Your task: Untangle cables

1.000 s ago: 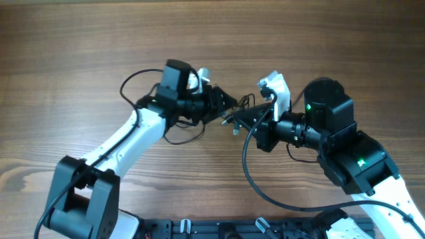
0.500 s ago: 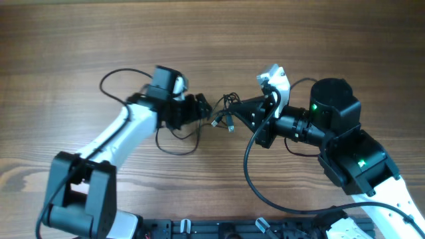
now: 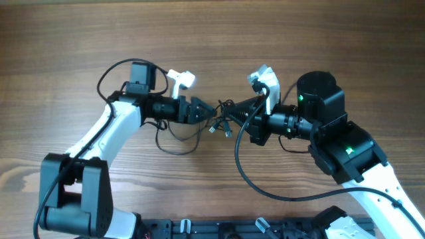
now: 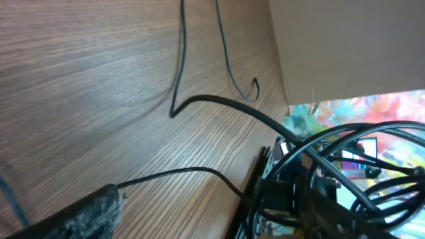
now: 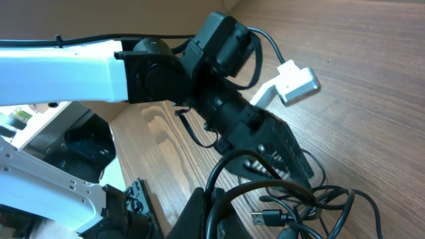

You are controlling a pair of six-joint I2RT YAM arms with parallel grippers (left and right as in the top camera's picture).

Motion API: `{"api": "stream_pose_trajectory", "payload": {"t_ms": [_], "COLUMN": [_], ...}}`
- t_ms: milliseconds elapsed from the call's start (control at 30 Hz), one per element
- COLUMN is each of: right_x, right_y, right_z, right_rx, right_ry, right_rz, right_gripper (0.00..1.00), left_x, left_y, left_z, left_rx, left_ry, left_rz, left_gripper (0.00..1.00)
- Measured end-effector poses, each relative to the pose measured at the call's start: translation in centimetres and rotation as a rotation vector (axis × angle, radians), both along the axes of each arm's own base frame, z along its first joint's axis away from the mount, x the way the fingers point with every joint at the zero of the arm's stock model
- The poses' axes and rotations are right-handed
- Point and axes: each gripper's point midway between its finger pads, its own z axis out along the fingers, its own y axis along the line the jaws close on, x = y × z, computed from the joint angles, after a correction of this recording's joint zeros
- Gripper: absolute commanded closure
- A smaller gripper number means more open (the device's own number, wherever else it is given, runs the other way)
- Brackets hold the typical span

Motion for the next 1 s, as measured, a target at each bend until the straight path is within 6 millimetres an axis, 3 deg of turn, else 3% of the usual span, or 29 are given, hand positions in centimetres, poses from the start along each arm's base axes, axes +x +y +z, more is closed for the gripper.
{"api": "stream_pose_trajectory", "payload": {"t_ms": [100,133,167,233,267,367,467,533,600,633,733,833,1000], "right_x": [0.1,0.2,0.2,0.4,0.4,0.9,2.4,3.5,4.0,4.1,3.7,2.4,1.1], "right_y": [0.1,0.1,0.1,0.2,0.2,-0.2,-2.6,-6.5,-10.5,-12.8,-17.1,-18.2,-19.4], "right_z": [0.3,0.4,0.5,0.8,0.9,0.2,-2.6,-4.9,-5.8,-5.8,-4.0,-3.1,-5.3], "right_rx": [0.007,0.01,0.014,0.021,0.022,-0.006,-0.13,-0.239,-0.297,-0.306,-0.251,-0.218,-0.29], "right_ry": [-0.014,-0.02,-0.026,-0.039,-0.041,-0.028,0.04,0.13,0.21,0.236,0.259,0.279,0.392], "right_rz": [0.0,0.0,0.0,0.0,0.0,-0.042,-0.205,-0.414,-0.615,-0.726,-0.941,-1.002,-1.064], "right_gripper": [0.96,0.96,0.95,0.95,0.95,0.96,0.96,0.96,0.96,0.95,0.95,0.95,0.95], "left_x": [-0.9,-1.1,-1.4,-1.9,-2.1,-2.3,-1.7,-1.7,-1.0,-0.8,0.2,0.9,1.5], "left_y": [-0.6,-0.7,-0.8,-1.2,-1.5,-1.4,2.3,6.3,9.7,10.9,14.3,15.9,17.1], "left_z": [-1.1,-1.4,-1.7,-2.1,-2.3,-3.9,-7.4,-9.0,-9.6,-9.7,-9.7,-9.7,-9.6], "left_rx": [0.066,0.086,0.103,0.128,0.145,0.259,0.571,0.765,0.873,0.897,0.917,0.898,0.883], "left_ry": [0.01,0.018,0.022,0.014,0.002,0.006,0.116,0.209,0.266,0.289,0.357,0.392,0.42], "left_rz": [-0.022,-0.026,-0.031,-0.053,-0.068,-0.05,0.147,0.315,0.484,0.549,0.73,0.836,0.936], "left_gripper": [0.26,0.33,0.45,0.83,0.96,0.96,0.96,0.96,0.96,0.96,0.96,0.96,0.96]}}
